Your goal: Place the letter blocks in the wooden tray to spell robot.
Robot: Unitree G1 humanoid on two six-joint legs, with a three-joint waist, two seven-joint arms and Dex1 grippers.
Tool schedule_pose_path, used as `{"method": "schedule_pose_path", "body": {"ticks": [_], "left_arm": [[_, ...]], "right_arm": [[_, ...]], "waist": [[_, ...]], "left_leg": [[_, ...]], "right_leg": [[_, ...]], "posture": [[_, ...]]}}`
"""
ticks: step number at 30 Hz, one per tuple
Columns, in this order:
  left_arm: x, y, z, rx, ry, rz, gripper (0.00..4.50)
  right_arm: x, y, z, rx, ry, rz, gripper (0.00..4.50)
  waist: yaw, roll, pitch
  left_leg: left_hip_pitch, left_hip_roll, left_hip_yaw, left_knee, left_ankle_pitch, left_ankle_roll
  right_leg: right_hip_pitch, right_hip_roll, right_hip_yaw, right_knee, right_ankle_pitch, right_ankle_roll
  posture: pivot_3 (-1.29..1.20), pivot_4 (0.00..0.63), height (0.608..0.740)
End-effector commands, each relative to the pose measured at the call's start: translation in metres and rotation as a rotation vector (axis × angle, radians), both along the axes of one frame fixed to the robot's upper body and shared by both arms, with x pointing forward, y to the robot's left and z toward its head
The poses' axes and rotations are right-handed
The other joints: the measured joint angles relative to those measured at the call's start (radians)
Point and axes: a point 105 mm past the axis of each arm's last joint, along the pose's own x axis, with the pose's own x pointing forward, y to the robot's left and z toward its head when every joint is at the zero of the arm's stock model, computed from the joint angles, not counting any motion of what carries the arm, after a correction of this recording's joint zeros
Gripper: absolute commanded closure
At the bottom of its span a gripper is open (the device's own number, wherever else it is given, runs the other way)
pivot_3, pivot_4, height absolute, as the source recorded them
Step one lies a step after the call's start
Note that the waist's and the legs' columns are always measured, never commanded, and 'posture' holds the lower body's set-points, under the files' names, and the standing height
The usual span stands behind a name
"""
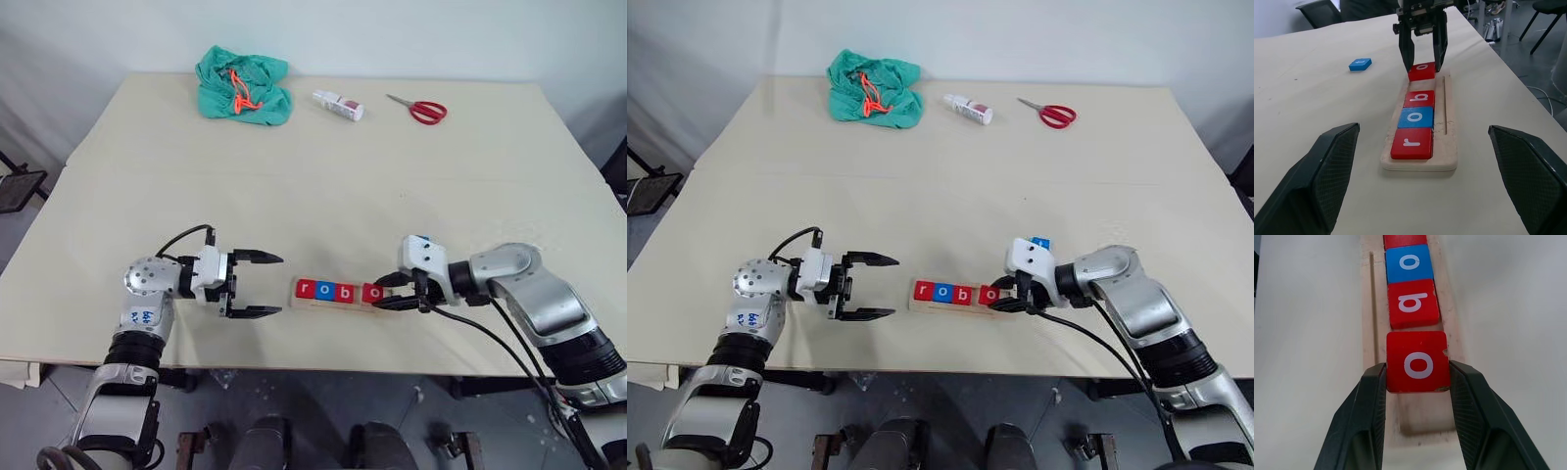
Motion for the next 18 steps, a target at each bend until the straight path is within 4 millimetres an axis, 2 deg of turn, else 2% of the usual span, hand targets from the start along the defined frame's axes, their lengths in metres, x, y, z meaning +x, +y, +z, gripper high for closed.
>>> {"method": "schedule_pose_path", "body": {"ticks": [1, 16, 18], "left_arm": [[0.0, 0.0, 0.009, -0.006, -0.049, 0.002, 0.0], [-0.003, 0.002, 0.008, -0.016, -0.056, 0.032, 0.0], [-0.003, 0.002, 0.008, -0.016, -0.056, 0.035, 0.0]], "right_arm": [[0.005, 0.005, 0.007, 0.0, -0.045, 0.02, 3.04], [0.004, 0.014, 0.002, -0.014, -0.04, 0.059, 3.04], [0.004, 0.013, 0.002, -0.022, -0.041, 0.058, 2.32]], "waist": [[-0.001, 0.0, 0.0], [0.0, 0.0, 0.0], [0.0, 0.0, 0.0]], "left_leg": [[0.0, 0.0, 0.0, 0.0, 0.0, 0.0], [0.0, 0.0, 0.0, 0.0, 0.0, 0.0], [0.0, 0.0, 0.0, 0.0, 0.0, 0.0]], "right_leg": [[0.0, 0.0, 0.0, 0.0, 0.0, 0.0], [0.0, 0.0, 0.0, 0.0, 0.0, 0.0], [0.0, 0.0, 0.0, 0.0, 0.0, 0.0]], "posture": [[0.0, 0.15, 0.74], [0.0, 0.15, 0.74], [0.0, 0.15, 0.74]]}}
